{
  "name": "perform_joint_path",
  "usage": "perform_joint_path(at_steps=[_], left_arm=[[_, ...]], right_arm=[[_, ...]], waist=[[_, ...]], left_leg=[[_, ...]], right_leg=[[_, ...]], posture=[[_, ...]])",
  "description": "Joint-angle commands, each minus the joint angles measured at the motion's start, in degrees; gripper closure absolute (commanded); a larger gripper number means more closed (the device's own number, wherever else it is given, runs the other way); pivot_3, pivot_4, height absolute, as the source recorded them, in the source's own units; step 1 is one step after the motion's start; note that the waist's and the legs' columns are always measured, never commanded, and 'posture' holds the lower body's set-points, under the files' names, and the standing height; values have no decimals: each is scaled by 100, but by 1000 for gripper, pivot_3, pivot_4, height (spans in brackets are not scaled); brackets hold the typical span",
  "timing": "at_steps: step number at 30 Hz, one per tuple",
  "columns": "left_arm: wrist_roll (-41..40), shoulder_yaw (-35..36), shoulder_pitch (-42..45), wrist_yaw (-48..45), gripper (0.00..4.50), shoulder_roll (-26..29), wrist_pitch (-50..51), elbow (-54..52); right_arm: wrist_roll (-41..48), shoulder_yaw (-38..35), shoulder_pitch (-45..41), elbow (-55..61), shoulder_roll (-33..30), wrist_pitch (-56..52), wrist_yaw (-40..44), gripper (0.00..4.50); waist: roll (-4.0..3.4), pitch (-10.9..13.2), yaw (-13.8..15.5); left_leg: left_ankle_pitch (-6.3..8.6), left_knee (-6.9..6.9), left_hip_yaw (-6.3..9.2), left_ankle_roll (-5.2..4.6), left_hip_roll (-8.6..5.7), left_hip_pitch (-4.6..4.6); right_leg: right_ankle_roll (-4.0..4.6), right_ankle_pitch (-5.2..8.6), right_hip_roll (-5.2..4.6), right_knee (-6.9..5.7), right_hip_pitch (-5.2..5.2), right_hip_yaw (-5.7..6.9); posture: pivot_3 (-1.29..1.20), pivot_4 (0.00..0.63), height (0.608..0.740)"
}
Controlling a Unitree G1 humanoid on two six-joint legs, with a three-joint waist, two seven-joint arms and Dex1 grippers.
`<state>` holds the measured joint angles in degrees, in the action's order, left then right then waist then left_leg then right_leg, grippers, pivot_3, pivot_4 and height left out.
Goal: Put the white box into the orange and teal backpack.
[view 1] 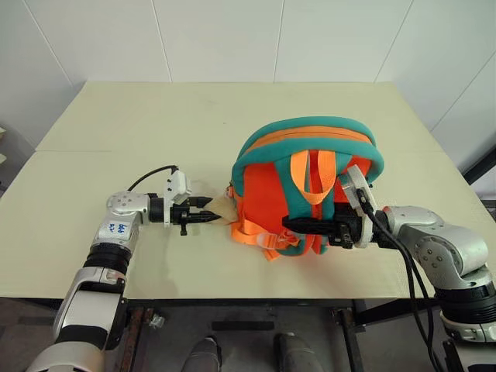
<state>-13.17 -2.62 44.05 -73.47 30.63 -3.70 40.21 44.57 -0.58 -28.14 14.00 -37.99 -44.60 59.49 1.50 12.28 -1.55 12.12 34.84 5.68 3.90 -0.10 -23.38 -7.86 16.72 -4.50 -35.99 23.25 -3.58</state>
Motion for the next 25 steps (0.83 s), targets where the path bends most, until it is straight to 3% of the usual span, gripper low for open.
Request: perform_joint_path(at_steps=[1, 11, 13, 17, 25], left_arm=[[-92, 78, -281, -101, 3209, 216, 401, -510], [-794, 714, -1421, -53, 162, 1357, 2000, -2968], [-791, 774, -1609, -67, 0, 1506, 1998, -3158], [-981, 957, -1990, -156, 0, 1697, 2016, -3636], [-1127, 1264, -2221, 189, 0, 1752, 1987, -4112]], right_arm=[[-39, -404, 52, 17, 11, 274, -187, 3847], [-416, -1121, 957, 420, -1131, 1026, 438, 681], [-489, -1296, 1120, 289, -1354, 1206, 660, 30], [-918, -1594, 1386, -396, -1767, 1907, 1114, 30], [-1617, -1408, 902, -1758, -1685, 2989, 1252, 30]], waist=[[0, 0, -5], [-1, 0, -4], [-1, 0, -3], [0, 1, -3], [-3, 2, -29]], left_leg=[[0, 3, 0, 0, 0, 1], [1, -28, -1, 0, 4, 7], [1, -26, -1, 0, 3, 8], [1, -26, -5, -1, 3, 10], [0, -23, -10, -2, 6, 21]], right_leg=[[-1, -1, 0, 0, -2, 0], [11, 6, -1, 8, 1, 0], [10, 6, -2, 8, 0, 0], [19, 10, -2, 19, -7, 0], [59, 27, -2, 39, -26, -3]], posture=[[0, 150, 740], [0, 150, 740], [0, 150, 740], [0, 150, 740], [0, 150, 740]])
